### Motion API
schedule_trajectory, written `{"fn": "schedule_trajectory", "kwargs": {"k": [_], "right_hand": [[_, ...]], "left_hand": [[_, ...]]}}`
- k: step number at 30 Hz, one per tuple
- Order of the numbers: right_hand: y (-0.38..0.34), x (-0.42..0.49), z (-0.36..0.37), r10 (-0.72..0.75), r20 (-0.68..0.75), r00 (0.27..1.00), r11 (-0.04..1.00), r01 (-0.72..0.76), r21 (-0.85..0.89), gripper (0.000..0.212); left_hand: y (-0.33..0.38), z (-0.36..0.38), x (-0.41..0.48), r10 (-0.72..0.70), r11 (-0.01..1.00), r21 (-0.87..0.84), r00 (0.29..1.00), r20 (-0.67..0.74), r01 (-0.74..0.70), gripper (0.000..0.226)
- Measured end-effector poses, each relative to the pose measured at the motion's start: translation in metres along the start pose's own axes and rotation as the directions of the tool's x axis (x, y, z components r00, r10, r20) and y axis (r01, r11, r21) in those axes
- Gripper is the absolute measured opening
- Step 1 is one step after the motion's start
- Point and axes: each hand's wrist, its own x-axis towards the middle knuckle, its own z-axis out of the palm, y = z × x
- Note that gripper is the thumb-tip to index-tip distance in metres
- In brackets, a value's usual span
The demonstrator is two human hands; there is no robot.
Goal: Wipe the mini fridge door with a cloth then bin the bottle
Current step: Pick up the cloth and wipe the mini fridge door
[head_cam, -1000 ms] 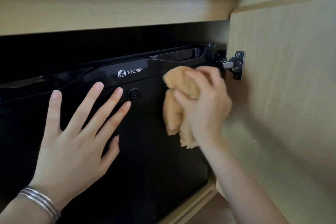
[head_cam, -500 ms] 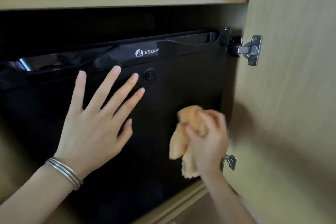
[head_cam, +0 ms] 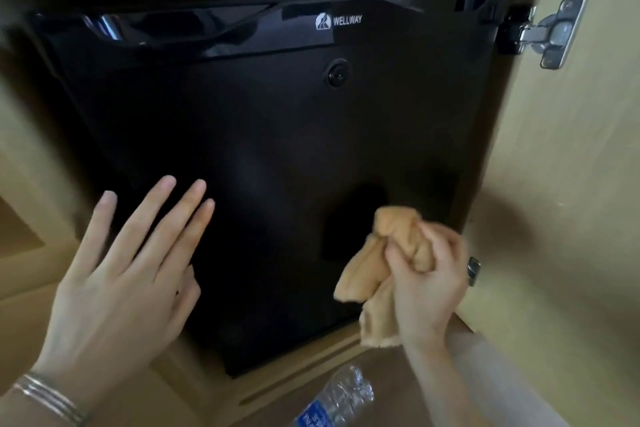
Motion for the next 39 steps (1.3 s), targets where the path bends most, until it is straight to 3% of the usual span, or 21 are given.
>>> {"fn": "schedule_trajectory", "kwargs": {"k": [6, 9, 12, 14, 16, 18, 19, 22, 26, 29, 31, 34, 35, 37, 39], "right_hand": [[-0.064, 0.052, 0.036, -0.051, -0.123, 0.991, 0.996, 0.059, 0.063, 0.032], [-0.09, 0.029, 0.057, -0.209, -0.082, 0.975, 0.978, 0.21, 0.008, 0.033], [-0.082, -0.024, 0.072, -0.486, 0.014, 0.874, 0.871, 0.485, -0.075, 0.027], [-0.054, -0.055, 0.073, -0.569, 0.091, 0.817, 0.812, 0.576, -0.095, 0.016], [-0.012, -0.081, 0.06, -0.574, 0.291, 0.765, 0.768, 0.627, -0.133, 0.017], [0.026, -0.101, 0.038, -0.465, 0.5, 0.731, 0.779, 0.606, -0.162, 0.03], [0.036, -0.105, 0.028, -0.398, 0.533, 0.747, 0.807, 0.561, -0.184, 0.037], [0.018, -0.093, 0.021, -0.295, 0.391, 0.872, 0.917, 0.374, -0.142, 0.039], [-0.067, -0.058, 0.06, -0.315, 0.071, 0.946, 0.941, 0.302, 0.152, 0.036], [-0.111, -0.064, 0.086, -0.234, -0.021, 0.972, 0.97, 0.235, 0.069, 0.038], [-0.107, -0.096, 0.093, -0.403, 0.05, 0.914, 0.915, 0.404, -0.001, 0.03], [-0.064, -0.123, 0.092, -0.709, 0.227, 0.668, 0.682, 0.731, -0.024, 0.018], [-0.048, -0.114, 0.088, -0.721, 0.254, 0.645, 0.661, 0.75, -0.027, 0.021], [-0.023, -0.082, 0.073, -0.638, 0.233, 0.734, 0.734, 0.671, -0.105, 0.032], [-0.009, -0.044, 0.056, -0.359, 0.073, 0.93, 0.918, 0.366, -0.154, 0.036]], "left_hand": [[0.001, -0.001, -0.001, 0.002, 0.997, 0.071, 1.0, 0.002, -0.002, 0.059], [0.001, -0.005, -0.002, 0.023, 0.994, 0.107, 1.0, 0.001, -0.023, 0.061], [0.002, -0.01, 0.0, 0.025, 0.988, 0.151, 1.0, 0.012, -0.027, 0.061], [0.002, -0.014, 0.0, 0.02, 0.986, 0.167, 0.999, 0.032, -0.025, 0.062], [0.0, -0.017, -0.003, 0.024, 0.981, 0.193, 0.998, 0.052, -0.033, 0.063], [-0.002, -0.019, -0.009, 0.031, 0.975, 0.219, 0.997, 0.069, -0.045, 0.065], [-0.004, -0.019, -0.012, 0.036, 0.972, 0.229, 0.996, 0.076, -0.053, 0.066], [-0.005, -0.019, -0.016, 0.045, 0.965, 0.256, 0.995, 0.084, -0.065, 0.065], [-0.004, -0.02, -0.013, 0.039, 0.966, 0.253, 0.997, 0.072, -0.056, 0.064], [-0.004, -0.022, -0.013, -0.005, 0.978, 0.208, 0.999, 0.046, -0.004, 0.061], [-0.005, -0.022, -0.014, -0.039, 0.984, 0.173, 0.999, 0.027, 0.034, 0.056], [-0.006, -0.022, -0.016, -0.026, 0.987, 0.159, 0.998, 0.062, 0.016, 0.054], [-0.006, -0.022, -0.016, -0.026, 0.991, 0.134, 0.998, 0.059, 0.018, 0.054], [-0.004, -0.021, -0.016, -0.032, 0.994, 0.105, 0.999, 0.035, 0.028, 0.056], [0.001, -0.019, -0.016, -0.036, 0.996, 0.088, 0.999, 0.021, 0.034, 0.057]]}}
